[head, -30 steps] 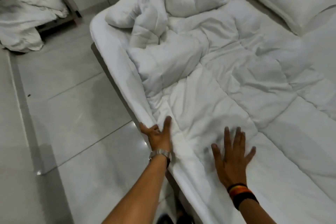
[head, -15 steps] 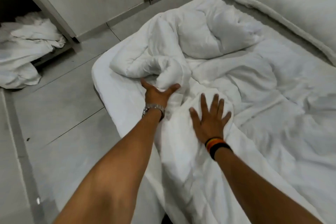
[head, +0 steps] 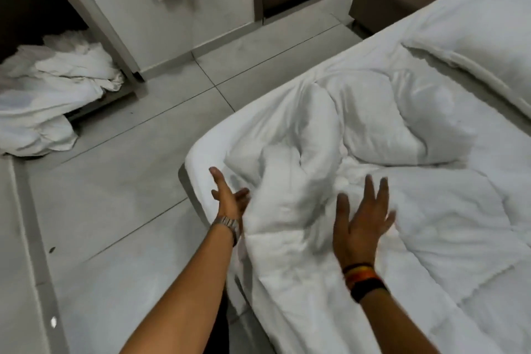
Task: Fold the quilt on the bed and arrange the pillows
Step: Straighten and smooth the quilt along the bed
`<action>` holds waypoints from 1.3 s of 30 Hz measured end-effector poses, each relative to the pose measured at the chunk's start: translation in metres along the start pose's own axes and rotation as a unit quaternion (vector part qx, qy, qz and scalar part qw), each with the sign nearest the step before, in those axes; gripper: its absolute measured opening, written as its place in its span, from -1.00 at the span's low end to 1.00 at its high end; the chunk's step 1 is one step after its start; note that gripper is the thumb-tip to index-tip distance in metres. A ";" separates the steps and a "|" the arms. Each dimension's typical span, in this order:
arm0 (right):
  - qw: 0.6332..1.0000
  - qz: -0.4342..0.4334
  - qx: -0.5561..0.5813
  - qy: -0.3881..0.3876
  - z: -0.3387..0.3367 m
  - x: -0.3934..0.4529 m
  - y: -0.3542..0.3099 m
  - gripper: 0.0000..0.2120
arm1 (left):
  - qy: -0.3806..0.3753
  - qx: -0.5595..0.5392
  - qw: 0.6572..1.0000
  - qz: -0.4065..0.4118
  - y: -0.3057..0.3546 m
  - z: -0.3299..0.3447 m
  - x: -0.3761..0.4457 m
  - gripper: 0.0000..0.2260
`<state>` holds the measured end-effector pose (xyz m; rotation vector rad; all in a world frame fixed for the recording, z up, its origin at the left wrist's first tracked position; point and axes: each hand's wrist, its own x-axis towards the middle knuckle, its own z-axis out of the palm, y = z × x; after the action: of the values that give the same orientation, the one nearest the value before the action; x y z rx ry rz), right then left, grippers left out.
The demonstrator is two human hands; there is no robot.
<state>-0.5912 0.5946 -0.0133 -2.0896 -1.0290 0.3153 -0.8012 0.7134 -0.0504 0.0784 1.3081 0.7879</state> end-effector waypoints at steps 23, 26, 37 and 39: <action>0.923 0.019 -0.246 -0.295 0.273 0.061 -0.134 -0.22 | 0.159 0.285 0.943 0.063 0.309 -0.103 0.187 0.32; 0.950 0.018 -0.210 -0.230 0.270 0.099 -0.152 -0.21 | 0.159 0.357 0.919 0.047 0.318 -0.077 0.199 0.30; 0.961 0.176 -0.207 -0.048 0.347 0.219 -0.172 -0.20 | -0.190 0.567 0.801 -0.018 0.331 0.091 0.317 0.29; 0.955 0.204 -0.212 -0.029 0.358 0.218 -0.174 -0.21 | -0.241 0.539 0.807 -0.029 0.324 0.125 0.321 0.23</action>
<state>-0.7342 1.0164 -0.1028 -2.7009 -0.7328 0.3862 -0.8303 1.1790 -0.1259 1.0762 1.1006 -0.1356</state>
